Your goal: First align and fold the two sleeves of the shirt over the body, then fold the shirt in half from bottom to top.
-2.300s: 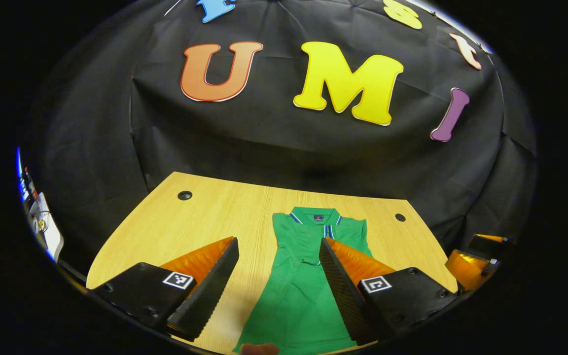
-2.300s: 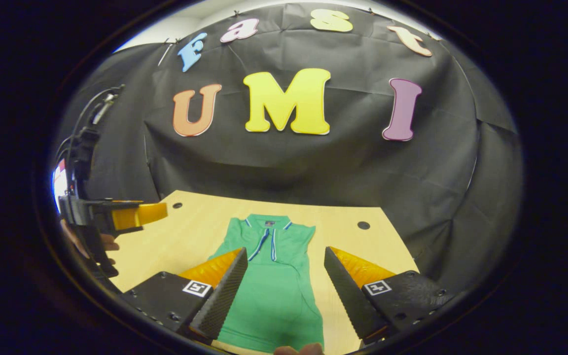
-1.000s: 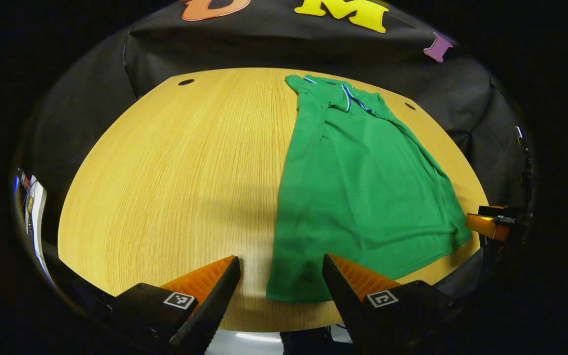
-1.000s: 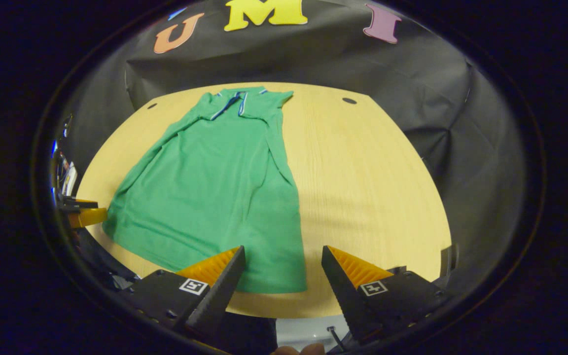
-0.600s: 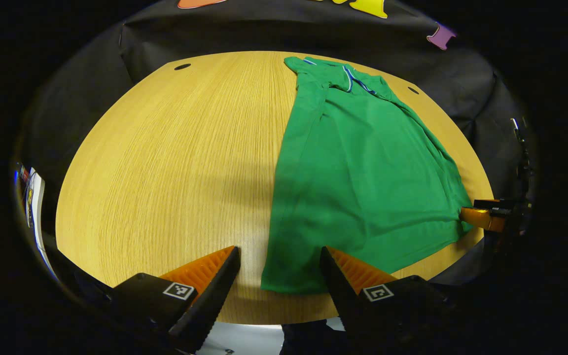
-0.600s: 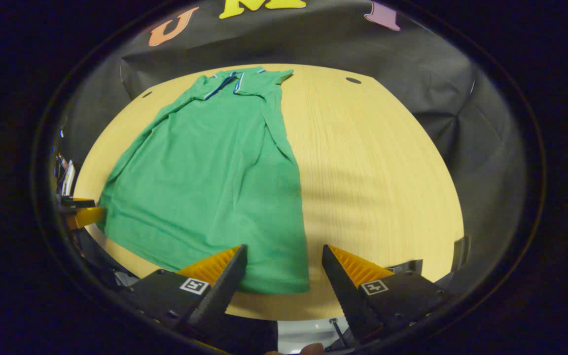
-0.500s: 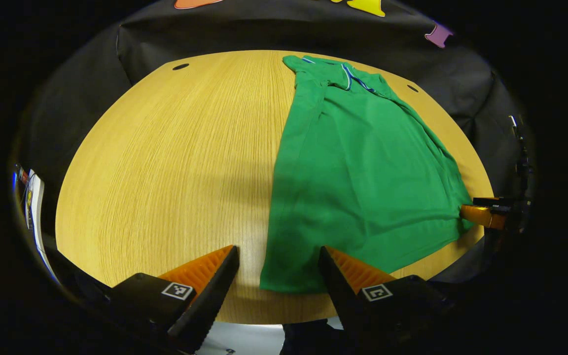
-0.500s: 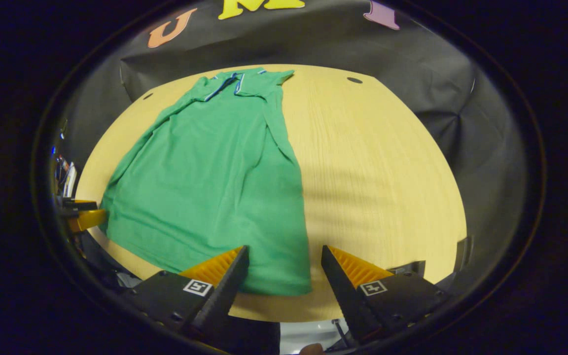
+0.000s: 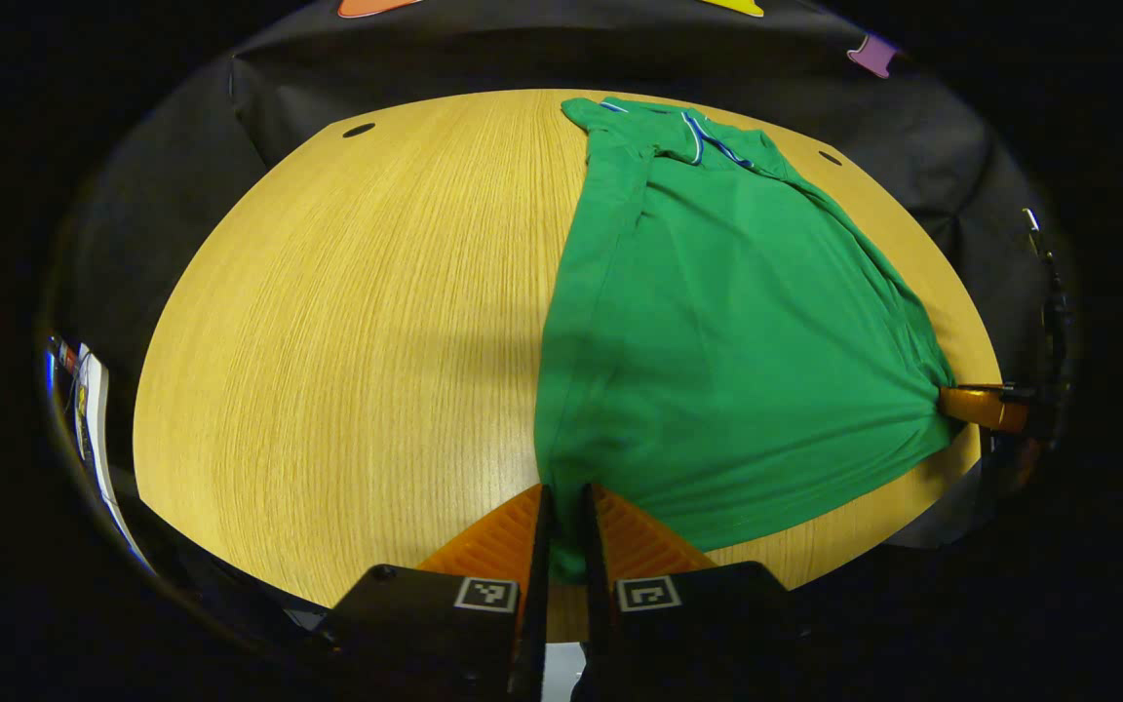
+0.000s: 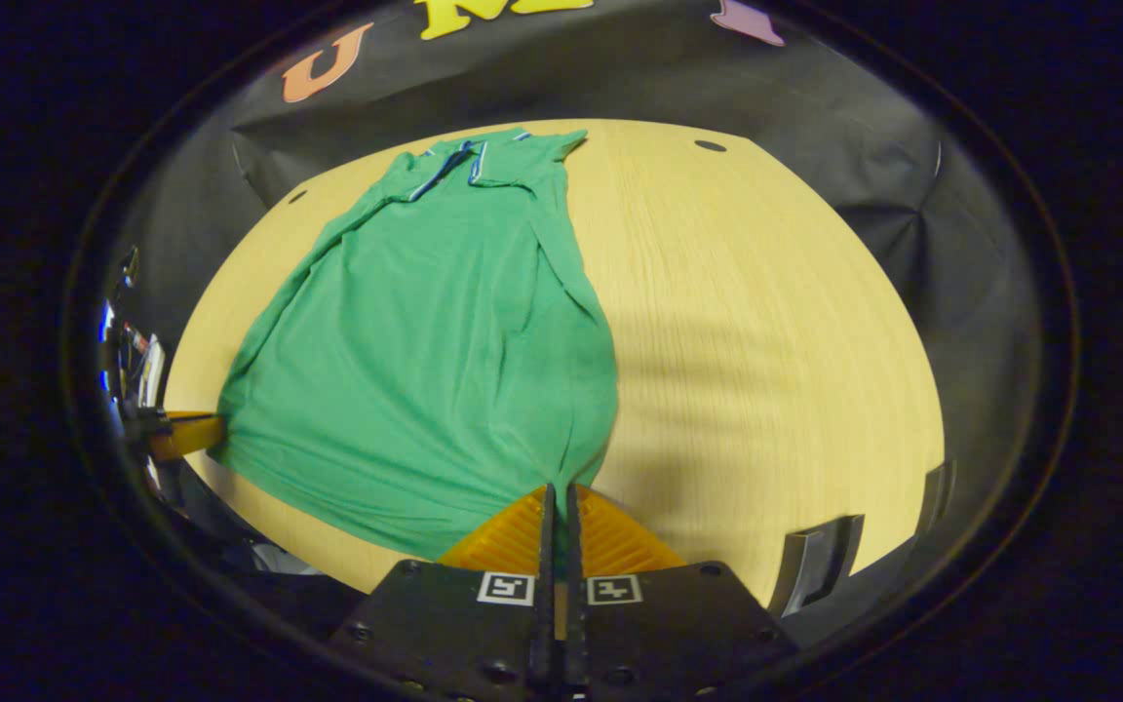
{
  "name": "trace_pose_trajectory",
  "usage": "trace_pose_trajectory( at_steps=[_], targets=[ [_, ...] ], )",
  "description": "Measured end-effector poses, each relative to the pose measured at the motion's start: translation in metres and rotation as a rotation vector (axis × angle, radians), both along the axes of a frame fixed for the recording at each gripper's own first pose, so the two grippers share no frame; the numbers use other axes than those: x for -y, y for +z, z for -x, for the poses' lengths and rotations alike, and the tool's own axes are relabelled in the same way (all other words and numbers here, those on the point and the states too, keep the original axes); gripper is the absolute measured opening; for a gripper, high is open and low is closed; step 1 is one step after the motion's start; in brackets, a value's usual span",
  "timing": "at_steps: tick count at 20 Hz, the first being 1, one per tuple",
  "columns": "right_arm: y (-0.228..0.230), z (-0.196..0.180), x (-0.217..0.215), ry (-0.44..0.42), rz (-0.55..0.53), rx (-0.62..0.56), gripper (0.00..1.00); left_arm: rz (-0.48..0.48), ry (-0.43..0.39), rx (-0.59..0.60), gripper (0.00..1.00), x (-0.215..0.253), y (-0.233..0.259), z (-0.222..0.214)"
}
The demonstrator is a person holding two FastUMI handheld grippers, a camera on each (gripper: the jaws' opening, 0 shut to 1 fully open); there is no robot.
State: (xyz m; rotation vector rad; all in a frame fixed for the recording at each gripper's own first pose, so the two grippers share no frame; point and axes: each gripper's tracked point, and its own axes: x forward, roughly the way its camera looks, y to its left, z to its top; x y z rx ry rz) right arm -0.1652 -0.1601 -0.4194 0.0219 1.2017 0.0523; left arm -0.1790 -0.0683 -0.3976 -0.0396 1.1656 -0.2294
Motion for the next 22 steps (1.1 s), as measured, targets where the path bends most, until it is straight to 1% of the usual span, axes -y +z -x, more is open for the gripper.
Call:
trace_pose_trajectory(
  at_steps=[1, 2, 3, 4, 6, 8, 9, 10, 16, 19, 22],
  targets=[
    [0.001, -0.001, -0.002, 0.006, -0.001, 0.008, 0.05, 0.011, 0.009, 0.001, 0.2, 0.001, 0.0, -0.001],
    [0.003, -0.003, -0.004, 0.007, -0.005, 0.004, 0.05, 0.018, 0.014, -0.001, 0.13, 0.001, -0.001, -0.002],
    [0.001, -0.002, -0.002, 0.007, -0.013, -0.001, 0.01, 0.024, 0.019, -0.008, 0.11, 0.001, -0.001, -0.001],
    [0.001, -0.002, -0.002, 0.002, -0.02, -0.008, 0.0, 0.032, 0.025, -0.016, 0.09, 0.001, -0.001, -0.001],
    [0.002, -0.002, -0.002, -0.006, -0.032, -0.014, 0.01, 0.047, 0.027, -0.032, 0.08, 0.002, 0.001, 0.0],
    [0.009, -0.005, -0.003, -0.009, -0.044, -0.001, 0.0, 0.074, 0.029, -0.029, 0.08, 0.003, 0.007, -0.001],
    [0.028, -0.008, 0.002, -0.011, -0.052, 0.009, 0.0, 0.085, 0.033, -0.017, 0.07, 0.002, 0.013, -0.004],
    [0.033, -0.01, 0.002, -0.011, -0.062, 0.018, 0.0, 0.089, 0.039, -0.003, 0.07, 0.0, 0.019, -0.009],
    [0.072, -0.046, -0.002, -0.015, -0.105, 0.115, 0.0, 0.13, 0.067, 0.121, 0.07, 0.0, 0.063, -0.048],
    [0.091, -0.069, -0.002, -0.019, -0.116, 0.165, 0.0, 0.12, 0.042, 0.215, 0.07, 0.006, 0.086, -0.078],
    [0.113, -0.095, 0.002, -0.023, -0.123, 0.223, 0.0, 0.134, 0.032, 0.269, 0.07, 0.013, 0.108, -0.101]
  ],
)
